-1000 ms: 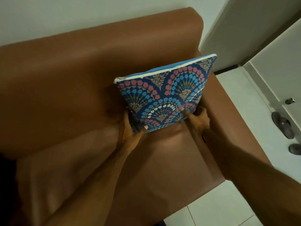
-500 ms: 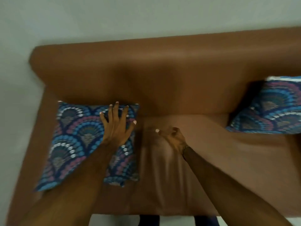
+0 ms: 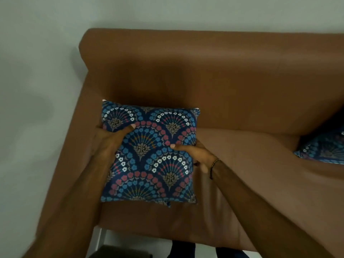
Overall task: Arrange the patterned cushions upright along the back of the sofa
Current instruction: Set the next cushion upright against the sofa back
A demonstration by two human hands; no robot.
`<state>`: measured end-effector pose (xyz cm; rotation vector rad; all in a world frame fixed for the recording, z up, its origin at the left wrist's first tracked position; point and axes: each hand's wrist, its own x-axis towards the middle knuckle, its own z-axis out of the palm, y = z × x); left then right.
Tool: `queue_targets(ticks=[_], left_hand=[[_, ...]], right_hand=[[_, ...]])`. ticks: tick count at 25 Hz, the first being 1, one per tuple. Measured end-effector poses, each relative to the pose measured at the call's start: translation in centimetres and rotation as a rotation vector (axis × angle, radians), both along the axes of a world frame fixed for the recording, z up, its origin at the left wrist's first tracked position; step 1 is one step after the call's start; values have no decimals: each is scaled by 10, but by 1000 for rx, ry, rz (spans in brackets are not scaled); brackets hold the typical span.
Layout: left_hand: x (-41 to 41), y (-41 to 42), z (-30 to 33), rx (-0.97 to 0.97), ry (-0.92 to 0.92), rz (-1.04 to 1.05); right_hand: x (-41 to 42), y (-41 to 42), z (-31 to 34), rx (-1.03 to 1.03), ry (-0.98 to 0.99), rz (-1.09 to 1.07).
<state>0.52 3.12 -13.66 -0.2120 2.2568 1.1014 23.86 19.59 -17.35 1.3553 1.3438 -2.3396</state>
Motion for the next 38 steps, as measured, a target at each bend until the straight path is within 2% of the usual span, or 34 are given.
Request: queue_targets(ticks=[4,9,12,15,19,21,23,26,28,30,33,35,38], left_hand=[[58,47,16,236,-80,-26],[155,141,7,453,-129,-276],[192,186,-8,469,-125,-346],[212,211,-27,495,-90,-378],[215,200,-49,342,-7,-502],[210,176,-65,189,75,-616],[191,147,-83,-50,239,-730],[142,83,-102,-309,489,-681],[99,38,-108,-389,506,-609],[60,8,-103,-421,429,-548],[2,-21,-99,-393,215,-409],[-30,-35,-103,-249,-33,-223],[-52,-50,-105,-27,-148,-122]], right_hand=[[77,56,18,95,-7,-124],[179,141,23,302,-113,-293],[217,179,7,462,-147,-424],[236,202,-12,521,-172,-461],[236,196,-31,403,-332,-410],[228,168,-35,244,-400,-402],[210,130,-37,40,-487,-332],[159,79,-44,-115,-460,-137],[107,44,-42,-135,-399,-8],[50,13,-47,-146,-334,57],[-31,-28,-49,-213,-276,129],[-69,-51,-56,-174,-198,163],[-92,-73,-69,-46,-132,58]])
